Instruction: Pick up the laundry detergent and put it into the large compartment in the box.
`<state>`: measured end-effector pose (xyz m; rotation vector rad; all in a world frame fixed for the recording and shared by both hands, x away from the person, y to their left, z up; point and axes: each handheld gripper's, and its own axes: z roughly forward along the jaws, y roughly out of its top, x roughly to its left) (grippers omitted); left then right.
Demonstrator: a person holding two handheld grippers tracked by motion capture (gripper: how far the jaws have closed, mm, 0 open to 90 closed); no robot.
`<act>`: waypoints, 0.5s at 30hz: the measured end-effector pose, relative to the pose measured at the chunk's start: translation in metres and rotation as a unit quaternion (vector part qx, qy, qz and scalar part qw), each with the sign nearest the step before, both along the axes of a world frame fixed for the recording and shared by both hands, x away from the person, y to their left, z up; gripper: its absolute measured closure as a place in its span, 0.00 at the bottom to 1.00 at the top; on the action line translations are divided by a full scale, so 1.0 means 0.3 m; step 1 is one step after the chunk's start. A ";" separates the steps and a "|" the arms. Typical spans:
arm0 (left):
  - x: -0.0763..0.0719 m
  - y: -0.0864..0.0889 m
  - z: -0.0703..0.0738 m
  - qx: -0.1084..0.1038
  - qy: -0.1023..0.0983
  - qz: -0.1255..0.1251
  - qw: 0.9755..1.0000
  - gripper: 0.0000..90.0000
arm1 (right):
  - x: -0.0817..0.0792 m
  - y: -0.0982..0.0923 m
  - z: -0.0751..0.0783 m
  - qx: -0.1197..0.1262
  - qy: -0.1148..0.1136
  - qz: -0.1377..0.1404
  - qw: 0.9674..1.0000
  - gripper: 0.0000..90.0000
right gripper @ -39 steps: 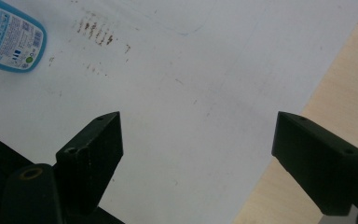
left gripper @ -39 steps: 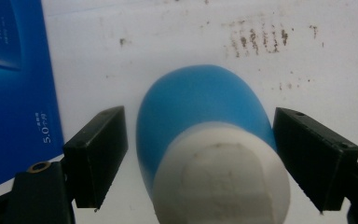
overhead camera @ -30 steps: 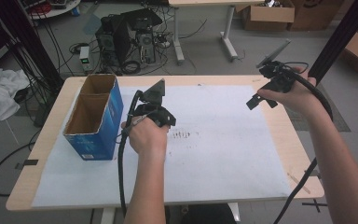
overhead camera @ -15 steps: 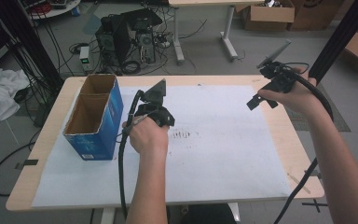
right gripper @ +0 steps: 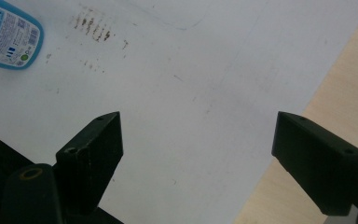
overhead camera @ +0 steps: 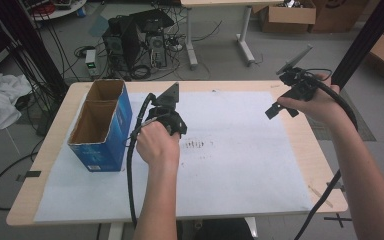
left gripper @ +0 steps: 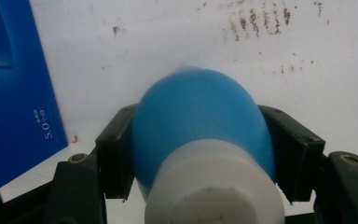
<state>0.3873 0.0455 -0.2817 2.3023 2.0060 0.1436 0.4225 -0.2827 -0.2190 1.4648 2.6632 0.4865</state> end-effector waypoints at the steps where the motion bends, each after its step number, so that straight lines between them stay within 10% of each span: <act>1: 0.000 0.003 0.001 -0.001 -0.002 -0.002 1.000 0.40 | 0.000 0.000 -0.001 0.000 0.000 0.000 1.000 0.18; 15: -0.002 0.033 0.057 -0.012 0.000 -0.025 1.000 0.41 | 0.004 0.000 0.004 -0.003 0.000 -0.001 1.000 0.18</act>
